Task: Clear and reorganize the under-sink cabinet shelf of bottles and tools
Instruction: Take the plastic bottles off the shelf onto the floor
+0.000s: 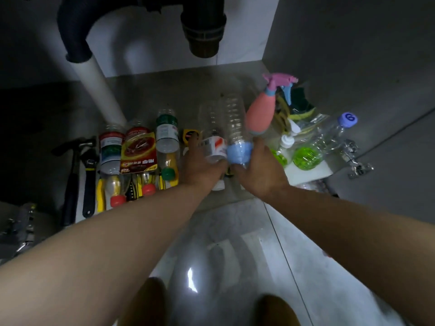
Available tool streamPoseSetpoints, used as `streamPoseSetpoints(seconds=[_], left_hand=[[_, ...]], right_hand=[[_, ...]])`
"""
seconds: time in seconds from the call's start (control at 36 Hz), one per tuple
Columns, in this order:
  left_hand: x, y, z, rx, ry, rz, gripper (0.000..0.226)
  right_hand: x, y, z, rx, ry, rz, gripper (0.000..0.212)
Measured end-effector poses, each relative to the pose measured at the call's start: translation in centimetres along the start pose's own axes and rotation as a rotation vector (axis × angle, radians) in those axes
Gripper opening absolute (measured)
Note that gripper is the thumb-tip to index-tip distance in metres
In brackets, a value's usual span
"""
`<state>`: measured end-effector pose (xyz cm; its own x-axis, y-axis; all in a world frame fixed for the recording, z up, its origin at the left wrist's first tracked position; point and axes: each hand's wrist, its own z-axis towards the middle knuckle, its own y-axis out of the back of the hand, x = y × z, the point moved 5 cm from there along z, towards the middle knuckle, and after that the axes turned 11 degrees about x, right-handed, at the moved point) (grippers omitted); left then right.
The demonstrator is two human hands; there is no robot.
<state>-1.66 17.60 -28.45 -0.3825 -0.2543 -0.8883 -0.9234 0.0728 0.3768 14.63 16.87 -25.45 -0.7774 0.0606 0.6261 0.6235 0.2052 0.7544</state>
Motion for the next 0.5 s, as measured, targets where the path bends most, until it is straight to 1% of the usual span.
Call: streamPoseSetpoints(seconds=[0.08,0.14,0.22,0.31,0.39,0.44,0.5], left_hand=[[0.2,-0.7,-3.9,0.111,-0.134,-0.177,0.081],[1.3,-2.2,-6.7,0.218,-0.136,-0.233,0.086],[3.2,-5.1,-10.1,0.361,-0.094,-0.214,0.093],[4.0,-8.1,-12.7,0.476,-0.010,-0.139,0.099],[4.8,-10.7,-15.0,0.608,0.123,-0.045,0.099],[5.4,-12.3,-15.9,0.682,0.207,0.003,0.102],[6.1,-13.8,-16.5,0.737,0.276,0.028,0.106]], right_hand=[[-2.4,0.9,-3.7,0.010,0.042,0.098,0.054],[-4.9,1.2,-6.6,0.037,0.038,0.134,0.057],[-9.2,1.2,-11.1,0.091,0.016,0.106,0.065],[-14.2,1.0,-14.9,0.164,-0.133,0.061,0.070],[-18.2,0.6,-17.5,0.243,-0.301,0.034,0.068],[-19.8,0.8,-18.1,0.267,-0.392,0.006,0.058],[-20.5,0.9,-17.7,0.318,-0.429,-0.100,0.041]])
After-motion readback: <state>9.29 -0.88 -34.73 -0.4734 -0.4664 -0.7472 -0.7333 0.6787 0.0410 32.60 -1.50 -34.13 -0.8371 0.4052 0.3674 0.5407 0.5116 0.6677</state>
